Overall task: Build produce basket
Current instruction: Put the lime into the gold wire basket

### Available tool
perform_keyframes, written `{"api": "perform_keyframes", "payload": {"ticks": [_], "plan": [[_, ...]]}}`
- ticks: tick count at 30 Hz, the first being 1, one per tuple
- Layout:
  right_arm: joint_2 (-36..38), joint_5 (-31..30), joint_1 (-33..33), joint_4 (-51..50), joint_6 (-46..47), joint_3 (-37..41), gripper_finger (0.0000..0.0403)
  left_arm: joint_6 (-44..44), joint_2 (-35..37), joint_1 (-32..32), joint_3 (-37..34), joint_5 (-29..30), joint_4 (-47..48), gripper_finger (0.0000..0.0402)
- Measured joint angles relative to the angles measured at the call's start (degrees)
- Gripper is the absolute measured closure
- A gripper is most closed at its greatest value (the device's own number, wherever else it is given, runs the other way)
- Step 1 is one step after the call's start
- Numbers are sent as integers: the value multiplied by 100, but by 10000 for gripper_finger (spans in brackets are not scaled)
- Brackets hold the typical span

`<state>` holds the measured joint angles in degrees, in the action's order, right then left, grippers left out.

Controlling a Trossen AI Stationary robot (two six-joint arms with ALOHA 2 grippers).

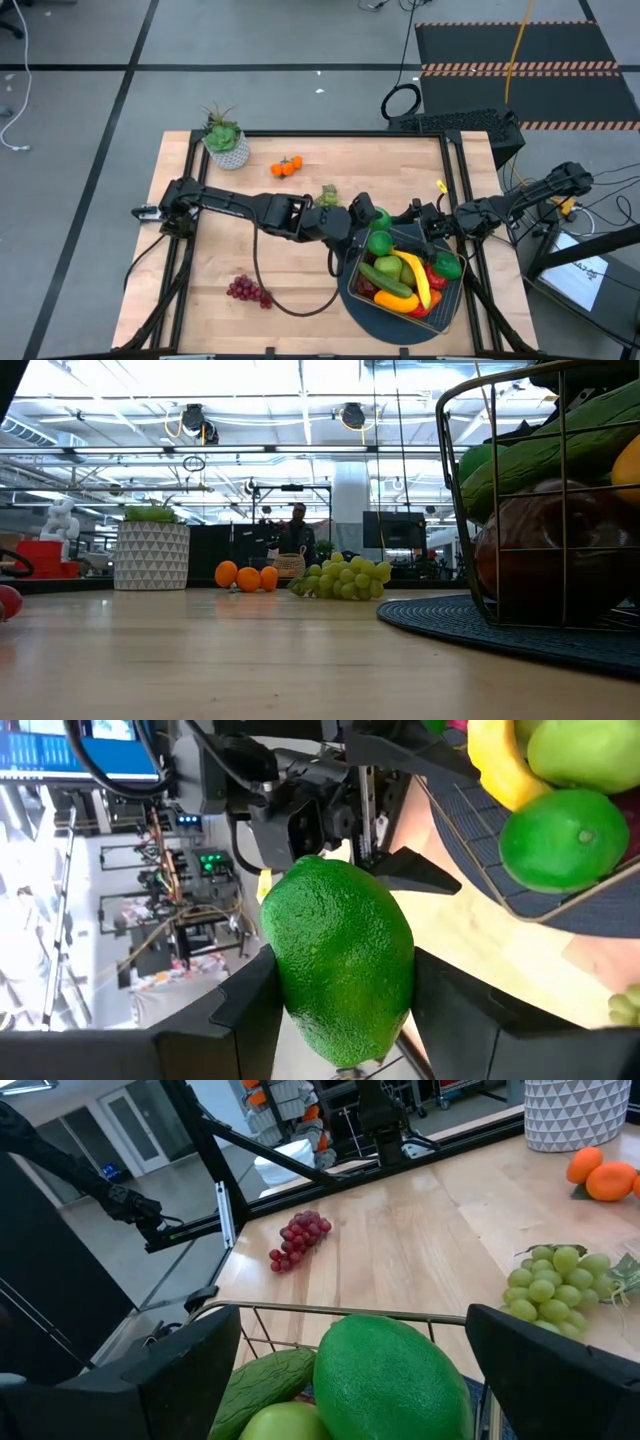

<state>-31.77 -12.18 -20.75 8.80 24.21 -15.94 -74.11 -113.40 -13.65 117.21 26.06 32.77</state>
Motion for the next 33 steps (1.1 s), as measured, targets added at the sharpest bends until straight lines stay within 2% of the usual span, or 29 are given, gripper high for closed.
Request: {"api": "perform_keyframes", "payload": {"ticks": [4,8,25,31,33], "plan": [[0,2,0,0,-2,0,23,-49,0,0,0,-23,-2,206],[-1,-6,0,0,37,0,23,676,0,0,0,-316,-7,206],[0,-206,2,561,-24,-4,23,5283,-2,-114,0,-529,0,206],[-2,-512,2,560,-211,-4,23,6889,-2,-119,0,-1128,11,206],[-2,-576,2,594,-288,-4,23,7266,-4,-146,-10,-1154,1,206]]}}
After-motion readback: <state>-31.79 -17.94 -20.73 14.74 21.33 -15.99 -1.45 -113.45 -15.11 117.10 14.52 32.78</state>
